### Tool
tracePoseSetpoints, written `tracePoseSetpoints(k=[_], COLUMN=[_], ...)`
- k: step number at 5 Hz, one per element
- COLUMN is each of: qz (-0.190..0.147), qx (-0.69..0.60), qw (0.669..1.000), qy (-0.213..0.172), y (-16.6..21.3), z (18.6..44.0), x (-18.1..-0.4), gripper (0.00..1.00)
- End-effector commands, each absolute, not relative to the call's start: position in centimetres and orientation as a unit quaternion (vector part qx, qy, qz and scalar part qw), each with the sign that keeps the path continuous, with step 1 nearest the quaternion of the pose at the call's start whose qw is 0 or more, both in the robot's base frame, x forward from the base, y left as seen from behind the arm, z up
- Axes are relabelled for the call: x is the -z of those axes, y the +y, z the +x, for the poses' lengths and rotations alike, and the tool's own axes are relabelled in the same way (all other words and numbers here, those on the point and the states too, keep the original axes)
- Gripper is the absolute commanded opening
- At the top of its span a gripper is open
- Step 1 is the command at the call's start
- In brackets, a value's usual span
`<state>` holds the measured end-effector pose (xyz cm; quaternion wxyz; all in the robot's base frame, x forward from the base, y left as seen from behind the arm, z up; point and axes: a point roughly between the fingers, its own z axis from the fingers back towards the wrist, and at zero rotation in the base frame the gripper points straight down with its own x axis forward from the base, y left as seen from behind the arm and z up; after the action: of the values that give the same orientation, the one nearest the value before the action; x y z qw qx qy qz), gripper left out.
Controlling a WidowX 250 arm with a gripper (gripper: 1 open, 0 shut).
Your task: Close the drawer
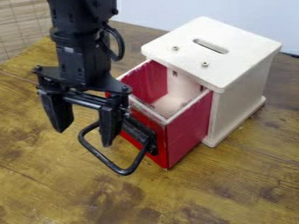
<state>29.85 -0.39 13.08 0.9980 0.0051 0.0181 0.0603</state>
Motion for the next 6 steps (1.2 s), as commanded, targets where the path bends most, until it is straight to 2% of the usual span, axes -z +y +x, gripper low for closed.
tracePoseSetpoints(k=[1, 3, 4, 6], qz=[0.005, -0.002, -0.003, 0.012], qx=[-0.088, -0.083, -0.089, -0.08], qw=[0.996, 0.996, 0.995, 0.994], qy=[-0.014, -0.031, -0.052, -0.071], y=[-0.3, 0.4, -0.1, -0.8], z=[30.9, 31.7, 31.8, 31.9], x=[-14.4, -11.8, -8.2, -3.2], gripper=[1.0, 1.0, 1.0, 1.0])
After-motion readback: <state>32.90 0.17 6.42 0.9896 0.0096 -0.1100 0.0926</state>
